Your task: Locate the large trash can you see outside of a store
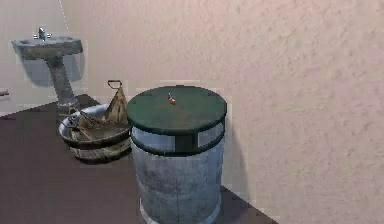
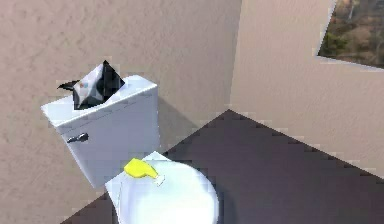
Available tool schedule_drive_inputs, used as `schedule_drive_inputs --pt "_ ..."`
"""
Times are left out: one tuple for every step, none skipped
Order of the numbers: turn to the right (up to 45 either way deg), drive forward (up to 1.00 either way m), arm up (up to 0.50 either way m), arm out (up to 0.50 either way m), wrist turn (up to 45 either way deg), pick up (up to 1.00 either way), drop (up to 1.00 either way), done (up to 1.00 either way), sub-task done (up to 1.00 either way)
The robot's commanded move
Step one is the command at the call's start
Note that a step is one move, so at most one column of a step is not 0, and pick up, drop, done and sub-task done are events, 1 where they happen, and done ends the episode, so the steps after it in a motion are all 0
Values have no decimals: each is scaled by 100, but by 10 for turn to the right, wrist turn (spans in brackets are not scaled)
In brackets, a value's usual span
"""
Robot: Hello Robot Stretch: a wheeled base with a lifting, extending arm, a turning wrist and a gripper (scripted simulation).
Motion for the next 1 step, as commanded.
schedule_drive_inputs --pt "0 0 0 0 0 0 0 100 0"
